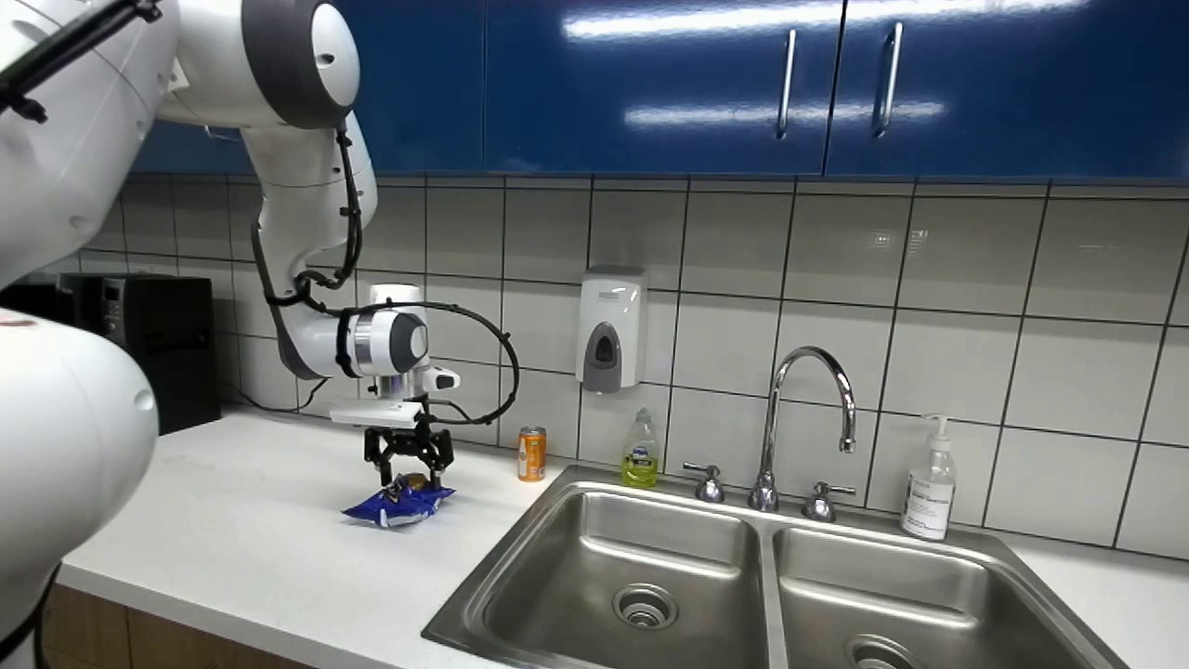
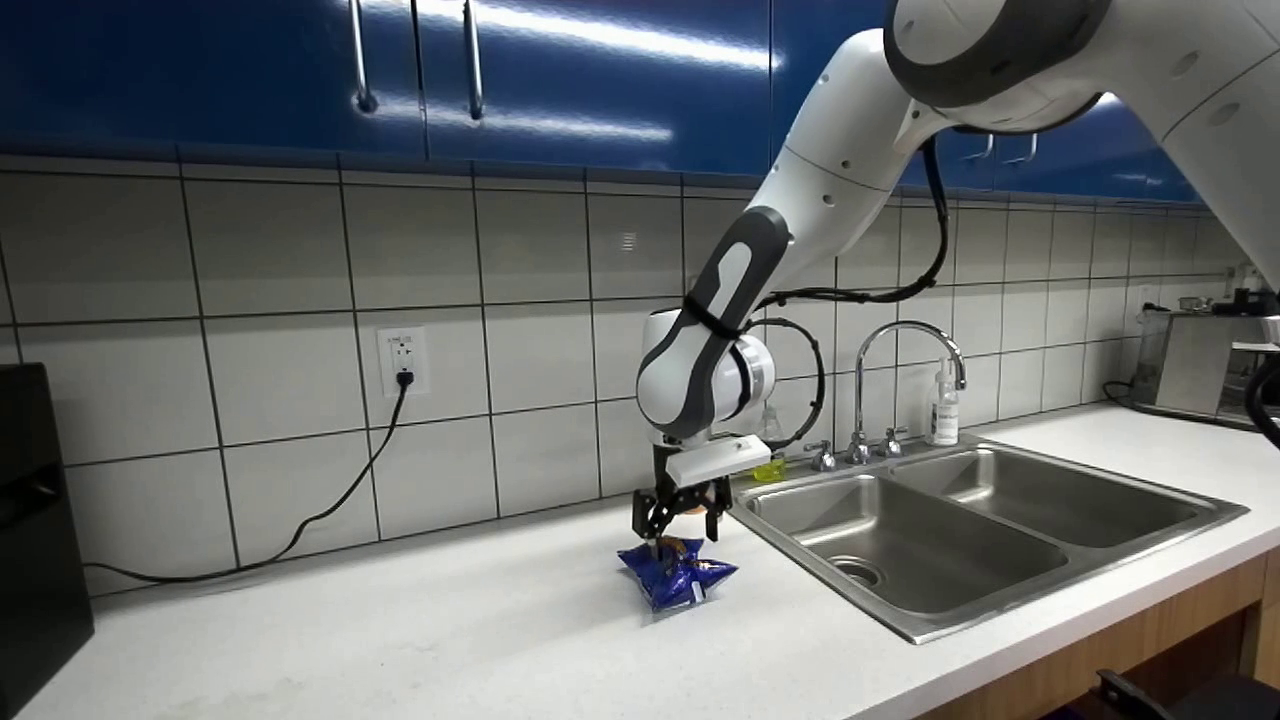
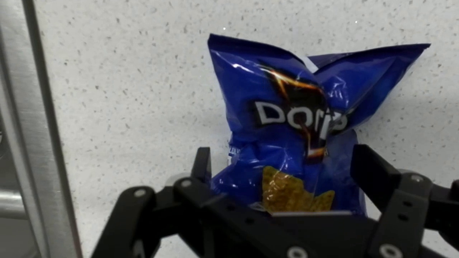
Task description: Pick up the bag of doritos and place it in the left sink
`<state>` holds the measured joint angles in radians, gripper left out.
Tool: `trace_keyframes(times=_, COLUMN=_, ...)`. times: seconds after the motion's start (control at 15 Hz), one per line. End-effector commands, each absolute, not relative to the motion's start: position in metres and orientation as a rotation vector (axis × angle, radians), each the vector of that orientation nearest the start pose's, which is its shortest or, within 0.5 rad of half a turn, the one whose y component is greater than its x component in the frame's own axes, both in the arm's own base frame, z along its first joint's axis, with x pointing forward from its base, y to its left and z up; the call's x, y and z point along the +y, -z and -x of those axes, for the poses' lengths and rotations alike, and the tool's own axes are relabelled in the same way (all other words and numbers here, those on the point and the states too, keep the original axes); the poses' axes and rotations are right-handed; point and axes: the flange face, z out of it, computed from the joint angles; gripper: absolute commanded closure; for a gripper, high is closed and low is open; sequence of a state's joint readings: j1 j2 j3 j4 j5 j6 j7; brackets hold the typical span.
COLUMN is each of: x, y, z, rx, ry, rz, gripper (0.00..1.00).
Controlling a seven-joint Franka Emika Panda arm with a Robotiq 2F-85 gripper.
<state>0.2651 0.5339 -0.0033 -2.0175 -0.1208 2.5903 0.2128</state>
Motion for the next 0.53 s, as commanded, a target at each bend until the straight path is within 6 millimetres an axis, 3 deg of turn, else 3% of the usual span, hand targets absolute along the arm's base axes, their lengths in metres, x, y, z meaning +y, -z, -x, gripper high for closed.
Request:
trace_keyframes(times=0.0, x=0.1566, y=-0.1879, z=-0.5914, rx=-0.212, ry=0.061, rz=3.228, gripper=0.0)
trace_keyframes(times=0.47, x=0.1503, y=-0.1877, z=-0.5892, rx=-0.202, ry=0.027, rz=3.245, gripper=0.0)
